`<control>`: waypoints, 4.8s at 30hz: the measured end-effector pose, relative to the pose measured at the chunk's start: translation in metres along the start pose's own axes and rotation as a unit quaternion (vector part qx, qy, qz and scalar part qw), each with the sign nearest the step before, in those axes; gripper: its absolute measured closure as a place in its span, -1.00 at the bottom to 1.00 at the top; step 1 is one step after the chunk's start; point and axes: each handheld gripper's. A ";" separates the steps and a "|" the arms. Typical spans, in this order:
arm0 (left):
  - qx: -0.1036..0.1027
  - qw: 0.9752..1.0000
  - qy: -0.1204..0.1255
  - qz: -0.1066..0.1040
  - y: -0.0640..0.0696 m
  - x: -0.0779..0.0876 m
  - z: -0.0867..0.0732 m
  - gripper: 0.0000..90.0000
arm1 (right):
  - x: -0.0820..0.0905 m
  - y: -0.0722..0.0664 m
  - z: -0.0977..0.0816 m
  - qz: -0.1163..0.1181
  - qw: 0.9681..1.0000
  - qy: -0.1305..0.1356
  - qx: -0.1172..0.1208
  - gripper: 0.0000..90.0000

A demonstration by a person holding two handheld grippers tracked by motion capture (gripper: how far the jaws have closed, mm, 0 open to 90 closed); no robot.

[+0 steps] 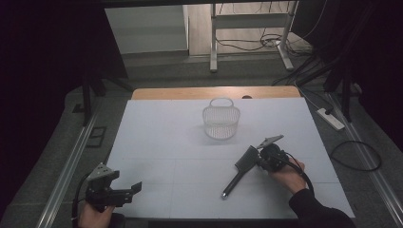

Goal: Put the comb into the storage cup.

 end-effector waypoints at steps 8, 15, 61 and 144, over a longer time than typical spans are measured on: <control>0.002 1.000 0.001 -0.001 0.000 0.000 0.000 -0.96 | -0.008 0.002 0.017 -0.009 1.000 0.010 -0.007 0.99; 0.002 1.000 0.001 -0.002 0.000 0.000 0.000 -0.96 | -0.014 0.005 0.027 -0.001 1.000 0.013 -0.021 0.99; 0.001 1.000 0.001 -0.001 -0.001 0.000 0.000 -0.96 | -0.020 -0.055 0.079 0.058 0.995 0.061 0.049 0.97; -0.008 1.000 0.004 0.004 0.002 0.000 -0.001 -0.99 | -0.010 -0.059 -0.001 0.019 0.997 -0.059 0.039 -1.00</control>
Point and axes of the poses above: each handheld gripper's, and its own axes: x roughly backward along the jaws, z roughly out of its top, y roughly to its right, and after that the axes turned 10 degrees about -y, right-handed
